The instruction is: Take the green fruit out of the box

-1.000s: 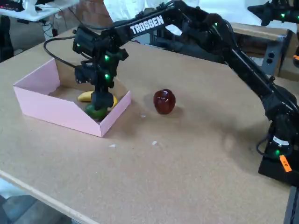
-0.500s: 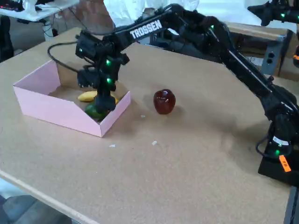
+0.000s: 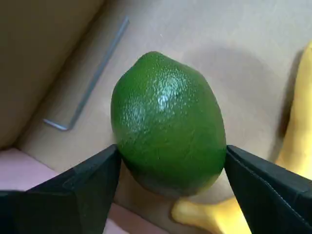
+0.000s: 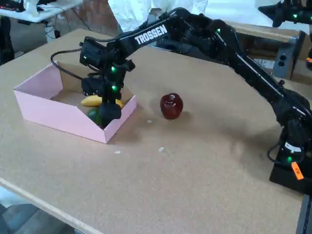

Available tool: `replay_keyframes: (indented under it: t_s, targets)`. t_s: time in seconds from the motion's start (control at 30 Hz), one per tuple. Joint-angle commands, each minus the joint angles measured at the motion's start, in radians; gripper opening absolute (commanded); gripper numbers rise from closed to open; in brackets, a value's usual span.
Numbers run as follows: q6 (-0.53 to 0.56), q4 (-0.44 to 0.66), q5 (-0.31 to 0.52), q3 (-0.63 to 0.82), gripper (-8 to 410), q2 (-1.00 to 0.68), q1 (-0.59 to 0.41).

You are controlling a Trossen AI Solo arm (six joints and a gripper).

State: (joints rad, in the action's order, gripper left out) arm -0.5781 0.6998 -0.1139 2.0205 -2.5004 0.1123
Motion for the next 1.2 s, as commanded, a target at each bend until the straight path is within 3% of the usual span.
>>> replay_keyframes:
  t_s: [0.0,0.53,0.77,1.17]
  targets:
    - [0.007,-0.034,-0.029,-0.001,267,0.000,0.000]
    - [0.027,-0.054,0.010,-0.001,126,0.005,0.000]
    - [0.029,-0.056,0.020,-0.001,104,0.085,0.000]
    - [0.082,-0.049,0.019,-0.001,104,0.373,0.000]
